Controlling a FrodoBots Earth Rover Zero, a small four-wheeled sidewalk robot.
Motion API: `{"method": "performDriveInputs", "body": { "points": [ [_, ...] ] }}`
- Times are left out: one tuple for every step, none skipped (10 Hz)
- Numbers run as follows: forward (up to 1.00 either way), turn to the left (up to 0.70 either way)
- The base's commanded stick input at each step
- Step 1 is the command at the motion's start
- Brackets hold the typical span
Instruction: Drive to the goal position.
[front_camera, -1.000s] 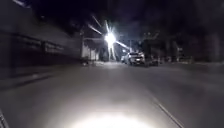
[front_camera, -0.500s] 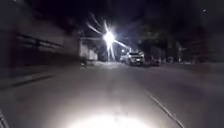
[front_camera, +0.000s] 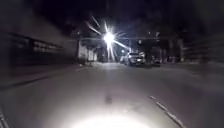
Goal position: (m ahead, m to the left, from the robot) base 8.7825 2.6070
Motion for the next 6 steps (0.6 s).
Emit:
{"method": "performDriveInputs", "body": {
  "points": [
    [0.95, -0.35],
    [0.95, 0.03],
    [0.95, 0.05],
    [0.95, 0.05],
    [0.95, 0.05],
    [0.95, 0.05]
  ]
}}
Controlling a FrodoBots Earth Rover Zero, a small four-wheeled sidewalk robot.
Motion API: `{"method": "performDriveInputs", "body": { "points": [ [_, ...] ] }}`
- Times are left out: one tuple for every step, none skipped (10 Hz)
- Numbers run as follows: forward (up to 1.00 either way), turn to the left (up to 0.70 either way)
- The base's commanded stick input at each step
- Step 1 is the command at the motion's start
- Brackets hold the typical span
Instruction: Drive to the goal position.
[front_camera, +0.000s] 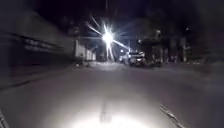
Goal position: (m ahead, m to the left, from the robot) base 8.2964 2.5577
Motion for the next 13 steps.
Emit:
{"method": "performDriveInputs", "body": {
  "points": [
    [0.95, 0.05],
    [0.95, 0.05],
    [0.95, 0.05],
    [0.95, 0.05],
    [0.95, 0.05],
    [0.95, 0.05],
    [0.95, 0.05],
    [0.95, 0.05],
    [0.95, 0.05],
    [0.95, 0.05],
    [0.95, 0.05],
    [0.95, 0.05],
    [0.95, 0.05]
  ]
}}
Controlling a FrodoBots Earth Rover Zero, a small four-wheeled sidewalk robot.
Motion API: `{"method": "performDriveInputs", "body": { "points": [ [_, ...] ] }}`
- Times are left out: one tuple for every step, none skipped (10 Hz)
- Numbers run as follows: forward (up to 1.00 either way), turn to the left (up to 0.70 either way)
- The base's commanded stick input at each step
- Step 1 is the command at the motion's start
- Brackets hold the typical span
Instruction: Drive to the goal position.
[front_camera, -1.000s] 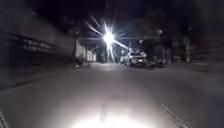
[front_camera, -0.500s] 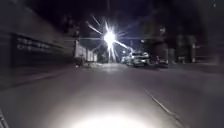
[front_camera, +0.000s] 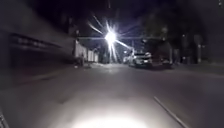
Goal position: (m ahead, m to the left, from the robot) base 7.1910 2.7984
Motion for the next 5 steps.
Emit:
{"method": "performDriveInputs", "body": {
  "points": [
    [0.95, 0.05],
    [0.95, 0.05],
    [0.95, 0.05],
    [0.95, 0.05],
    [0.95, 0.05]
  ]
}}
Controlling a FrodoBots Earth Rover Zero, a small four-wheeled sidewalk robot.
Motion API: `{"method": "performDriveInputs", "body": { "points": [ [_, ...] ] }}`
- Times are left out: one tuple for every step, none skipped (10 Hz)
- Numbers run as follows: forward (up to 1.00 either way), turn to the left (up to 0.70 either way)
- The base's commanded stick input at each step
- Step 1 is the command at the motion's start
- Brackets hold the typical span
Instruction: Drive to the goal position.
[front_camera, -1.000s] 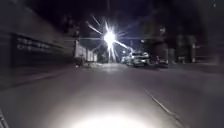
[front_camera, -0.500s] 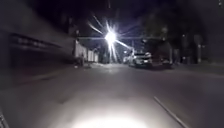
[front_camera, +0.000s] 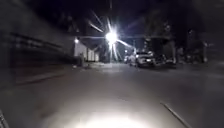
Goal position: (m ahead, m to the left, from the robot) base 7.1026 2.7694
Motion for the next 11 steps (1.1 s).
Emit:
{"method": "performDriveInputs", "body": {
  "points": [
    [0.95, 0.05],
    [0.95, 0.05],
    [0.95, 0.05],
    [0.95, 0.05],
    [0.95, 0.05],
    [0.95, 0.05],
    [0.95, 0.05],
    [0.95, 0.05],
    [0.95, 0.05],
    [0.96, 0.05],
    [0.96, 0.05]
  ]
}}
